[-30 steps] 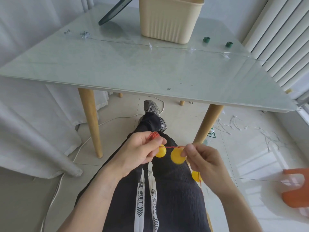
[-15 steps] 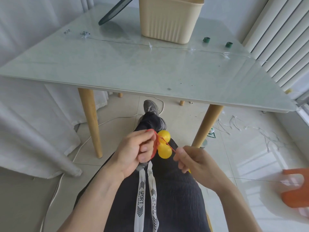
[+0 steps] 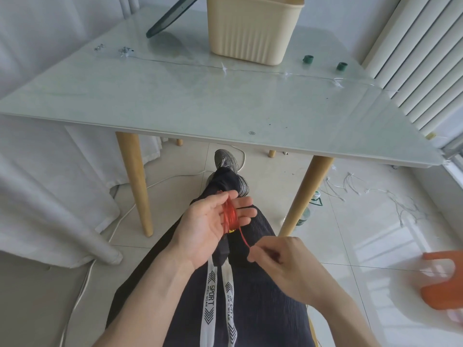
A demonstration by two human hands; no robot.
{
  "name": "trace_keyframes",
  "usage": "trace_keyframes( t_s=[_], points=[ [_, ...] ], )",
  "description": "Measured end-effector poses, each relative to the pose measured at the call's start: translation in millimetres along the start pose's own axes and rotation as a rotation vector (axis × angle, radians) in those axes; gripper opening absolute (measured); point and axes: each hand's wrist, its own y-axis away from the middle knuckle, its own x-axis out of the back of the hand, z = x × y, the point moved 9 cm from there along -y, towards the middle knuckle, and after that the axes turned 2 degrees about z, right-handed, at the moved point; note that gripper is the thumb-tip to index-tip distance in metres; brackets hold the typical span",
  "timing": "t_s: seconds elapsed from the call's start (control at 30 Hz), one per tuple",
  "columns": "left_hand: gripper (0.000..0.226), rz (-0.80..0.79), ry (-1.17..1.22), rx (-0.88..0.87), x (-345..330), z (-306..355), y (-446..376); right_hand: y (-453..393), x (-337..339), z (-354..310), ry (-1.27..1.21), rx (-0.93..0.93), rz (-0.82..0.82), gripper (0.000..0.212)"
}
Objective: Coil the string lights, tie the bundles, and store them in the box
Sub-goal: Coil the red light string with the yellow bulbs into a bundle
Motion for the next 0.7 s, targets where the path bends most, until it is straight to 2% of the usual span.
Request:
trace_keyframes(
  t_s=[0.1, 0.2, 0.27, 0.33, 0.4, 0.47, 0.53, 0.63, 0.7],
  points=[
    [0.040, -0.020, -0.166, -0.030, -8.8, -5.6, 3.9, 1.0, -2.1, -21.7, 0.098, 0.109, -0.023, 0.026],
    [0.019, -0.025, -0.318, -0.042, -14.0, -11.6, 6.0, -1.4, 8.2, -36.8, 0.124, 0.195, 0.063, 0.027],
    [0.016, -0.046, -0.465, -0.043, -15.9, -14.6, 6.9, -3.9, 16.7, -41.3, 0.129, 0.212, 0.125, 0.026],
    [0.023, -0.059, -0.694, -0.077, -15.9, -14.9, 7.7, -6.3, 23.1, -41.3, 0.150, 0.188, 0.167, 0.028],
    [0.039, -0.066, -0.960, -0.120, -18.1, -13.4, 9.8, -7.2, 27.4, -40.1, 0.137, 0.131, 0.179, 0.028],
    [0.051, -0.051, -1.082, -0.136, -18.6, -11.9, 11.1, -7.4, 28.7, -37.3, 0.081, 0.091, 0.179, 0.022],
    [0.056, -0.022, -1.070, -0.152, -16.1, -7.6, 10.1, -8.1, 30.9, -30.9, -0.001, 0.076, 0.215, 0.017],
    [0.046, 0.031, -0.865, -0.134, -6.2, -2.2, 4.7, -11.6, 25.1, -8.1, -0.141, 0.030, 0.208, 0.042],
    [0.033, 0.079, -0.662, -0.111, 2.0, 1.4, 2.8, -12.4, 13.0, 8.3, -0.196, -0.016, 0.138, 0.046]
  ],
)
